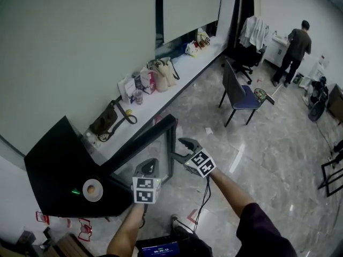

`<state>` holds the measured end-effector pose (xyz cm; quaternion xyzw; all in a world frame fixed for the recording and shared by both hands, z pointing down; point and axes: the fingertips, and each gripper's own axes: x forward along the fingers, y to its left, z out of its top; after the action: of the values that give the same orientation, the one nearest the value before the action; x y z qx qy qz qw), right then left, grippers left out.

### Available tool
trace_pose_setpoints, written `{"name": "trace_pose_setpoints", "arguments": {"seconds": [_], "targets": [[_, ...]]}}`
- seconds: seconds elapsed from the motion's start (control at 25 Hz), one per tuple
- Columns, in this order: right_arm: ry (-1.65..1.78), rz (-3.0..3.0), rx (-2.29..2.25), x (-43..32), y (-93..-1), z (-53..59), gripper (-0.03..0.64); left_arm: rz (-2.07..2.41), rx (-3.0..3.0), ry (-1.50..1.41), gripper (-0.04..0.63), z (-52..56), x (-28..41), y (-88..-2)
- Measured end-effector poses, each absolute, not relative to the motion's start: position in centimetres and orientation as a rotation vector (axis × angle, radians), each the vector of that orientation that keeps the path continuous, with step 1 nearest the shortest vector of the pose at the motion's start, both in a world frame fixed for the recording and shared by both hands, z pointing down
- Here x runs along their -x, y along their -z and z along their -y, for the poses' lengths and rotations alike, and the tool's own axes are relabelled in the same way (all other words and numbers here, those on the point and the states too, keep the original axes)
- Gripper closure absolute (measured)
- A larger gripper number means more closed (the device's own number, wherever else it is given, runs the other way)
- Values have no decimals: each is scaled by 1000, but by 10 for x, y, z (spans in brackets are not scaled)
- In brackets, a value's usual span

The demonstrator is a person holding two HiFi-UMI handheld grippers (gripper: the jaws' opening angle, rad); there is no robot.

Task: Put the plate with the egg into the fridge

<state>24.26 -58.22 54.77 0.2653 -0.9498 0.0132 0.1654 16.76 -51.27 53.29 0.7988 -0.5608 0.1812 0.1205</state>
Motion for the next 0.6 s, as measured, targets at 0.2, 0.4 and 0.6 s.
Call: {"name": "trace_pose_setpoints", "arguments": {"seconds": [0.2,0.4,0.6], "targets": [[-88,2719,-626,-234,-559,626,296,1642,-2307,-577,584,545,-178,-543],[-50,2710,-477,-218,-567,647,282,1647,-2281,-607,584,563,-177,-553],[-15,2701,-400,-208,-575,644,282,1660,-2258,-628,584,566,-171,-560]]}}
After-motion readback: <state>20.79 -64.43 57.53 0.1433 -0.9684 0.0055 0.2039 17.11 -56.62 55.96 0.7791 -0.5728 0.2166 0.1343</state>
